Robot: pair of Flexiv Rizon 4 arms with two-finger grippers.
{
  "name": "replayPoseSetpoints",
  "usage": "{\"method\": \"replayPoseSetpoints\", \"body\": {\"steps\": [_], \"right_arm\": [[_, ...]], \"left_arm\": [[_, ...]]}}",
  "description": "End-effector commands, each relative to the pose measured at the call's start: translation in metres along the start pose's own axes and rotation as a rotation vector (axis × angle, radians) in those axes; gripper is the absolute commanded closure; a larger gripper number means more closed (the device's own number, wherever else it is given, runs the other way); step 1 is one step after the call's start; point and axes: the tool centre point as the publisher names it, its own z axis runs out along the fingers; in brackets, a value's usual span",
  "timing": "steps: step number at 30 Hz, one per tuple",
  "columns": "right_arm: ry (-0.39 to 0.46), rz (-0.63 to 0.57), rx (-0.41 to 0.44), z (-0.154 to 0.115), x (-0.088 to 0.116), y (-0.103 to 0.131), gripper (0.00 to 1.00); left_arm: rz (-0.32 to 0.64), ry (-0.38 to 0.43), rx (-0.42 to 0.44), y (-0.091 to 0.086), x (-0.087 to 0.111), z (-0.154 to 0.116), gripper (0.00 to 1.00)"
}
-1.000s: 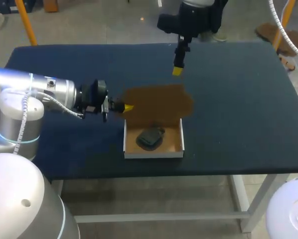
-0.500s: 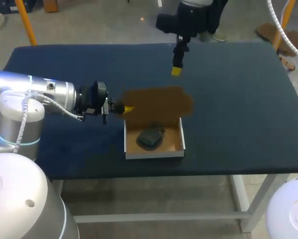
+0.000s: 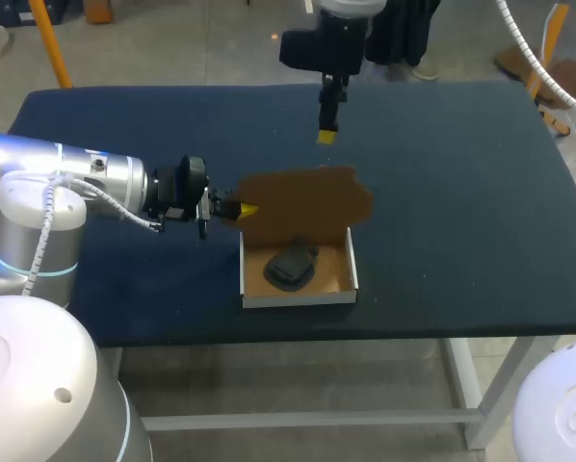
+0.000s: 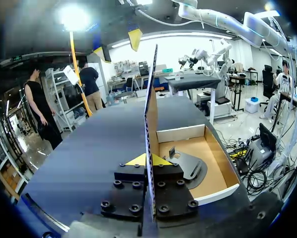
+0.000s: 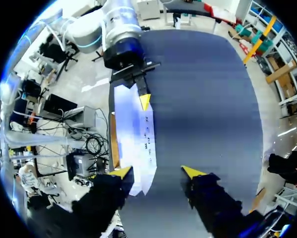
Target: Assemble the packaging by folding the flat box into shape, placing the metal phone stand inside, and closing the box properly
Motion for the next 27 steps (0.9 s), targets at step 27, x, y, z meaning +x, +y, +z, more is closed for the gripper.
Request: {"method": "replayPoseSetpoints", "body": {"steps": [27], "right_arm": [[-0.106, -0.141, 0.032, 0.033, 0.032, 0.028, 0.45]], "left_arm": [[0.001, -0.001, 0.001, 0.0, 0.0, 0.0, 1.0]]}}
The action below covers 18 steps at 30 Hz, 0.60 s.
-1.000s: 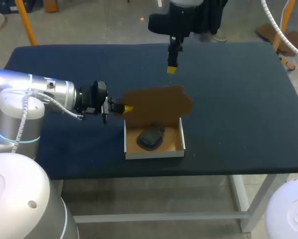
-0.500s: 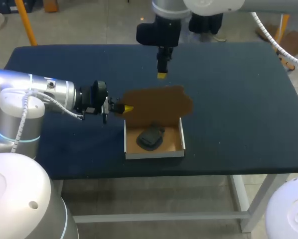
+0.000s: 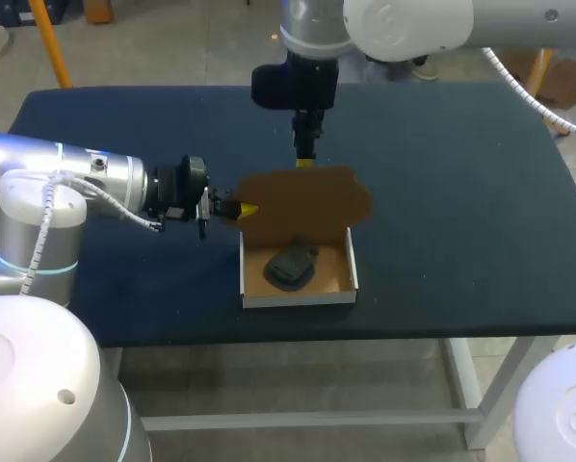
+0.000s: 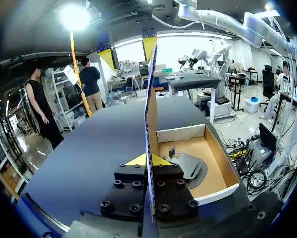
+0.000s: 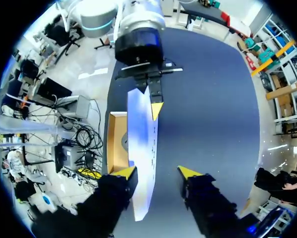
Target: Assemble the packaging by folding the flat box into shape, placing the metal phone stand inside, and closing the box properly
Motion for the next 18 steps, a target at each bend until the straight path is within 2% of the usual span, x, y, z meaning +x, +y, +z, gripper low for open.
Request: {"method": "replayPoseSetpoints", "body": {"steps": [1, 8, 18], "right_arm": [[-0.018, -0.011, 0.003, 0.001, 0.008, 0.0, 0.46], [-0.019, -0.035, 0.006, 0.005, 0.015, 0.0, 0.42], [-0.02, -0.048, 0.004, 0.01, 0.019, 0.0, 0.42]], "left_arm": [[0.001, -0.002, 0.002, 0.001, 0.0, 0.0, 1.0], [0.001, -0.002, 0.002, 0.001, 0.0, 0.0, 1.0], [0.001, -0.002, 0.002, 0.001, 0.0, 0.0, 1.0]]}}
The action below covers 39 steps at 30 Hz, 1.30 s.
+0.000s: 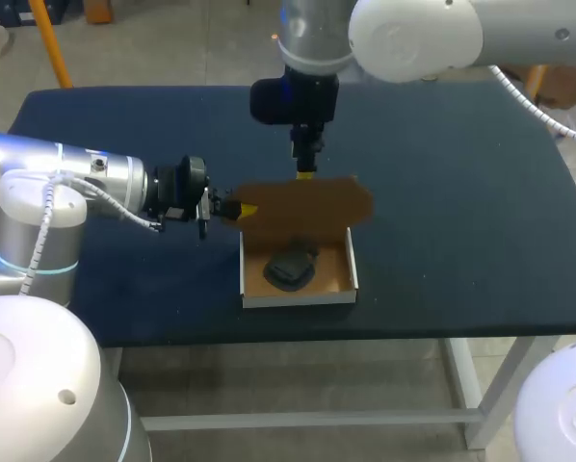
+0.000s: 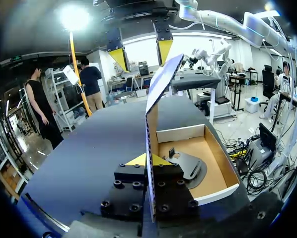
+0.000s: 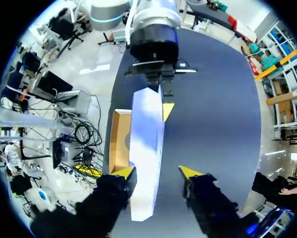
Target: Assemble the packaging by folding the flat box into shape, placing the metal phone stand inside, and closing the box properly
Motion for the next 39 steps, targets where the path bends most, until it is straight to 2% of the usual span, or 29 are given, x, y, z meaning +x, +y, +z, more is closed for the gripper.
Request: {"method": "replayPoseSetpoints", "body": {"steps": [1, 17, 25, 32, 34, 39], "right_arm": [[-0.004, -0.002, -0.002, 0.003, 0.003, -0.001, 0.42], [-0.005, -0.011, 0.021, 0.012, 0.003, 0.001, 0.36], [-0.01, -0.014, 0.029, 0.017, 0.003, 0.002, 0.38], [0.003, -0.023, 0.031, 0.023, 0.0, 0.002, 0.35], [0.007, -0.023, 0.03, 0.024, -0.001, 0.002, 0.31], [0.015, -0.026, 0.029, 0.028, -0.002, 0.002, 0.31]], "left_arm": [[0.001, -0.002, 0.001, 0.001, 0.0, 0.0, 1.0], [0.001, -0.002, 0.001, 0.001, 0.0, 0.0, 1.0], [0.001, -0.002, 0.001, 0.001, 0.0, 0.0, 1.0], [0.001, -0.002, 0.001, 0.001, 0.0, 0.0, 1.0], [0.001, -0.002, 0.001, 0.001, 0.0, 0.0, 1.0], [0.001, -0.002, 0.001, 0.001, 0.0, 0.0, 1.0]]}}
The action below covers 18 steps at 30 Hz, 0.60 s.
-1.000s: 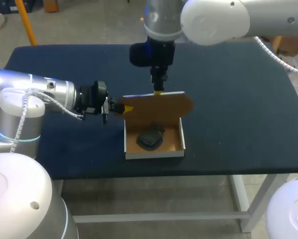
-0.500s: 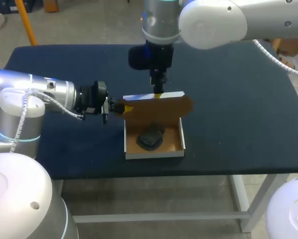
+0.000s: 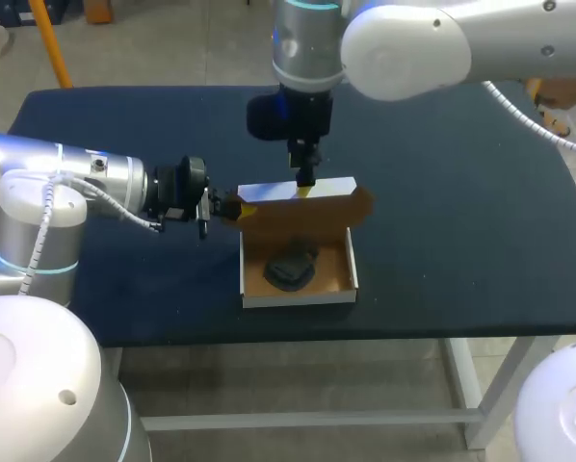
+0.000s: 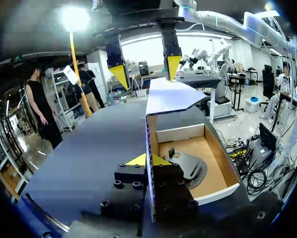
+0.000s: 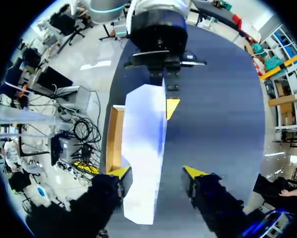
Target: Assemble the packaging by folding the flat box into shape, placing the metal phone stand inside, and closing the box properly
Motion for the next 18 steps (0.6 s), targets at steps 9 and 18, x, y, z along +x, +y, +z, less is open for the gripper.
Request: {"method": "replayPoseSetpoints", "body": {"steps": [9, 18], "right_arm": [[0.03, -0.009, 0.004, 0.008, -0.0055, 0.0023, 0.35], [0.047, -0.012, 0.008, 0.011, -0.008, 0.0035, 0.32]], "left_arm": [[0.001, -0.001, 0.001, -0.0002, -0.0002, 0.0, 1.0], [0.001, -0.001, 0.001, -0.0002, -0.0002, 0.0, 1.0]]}}
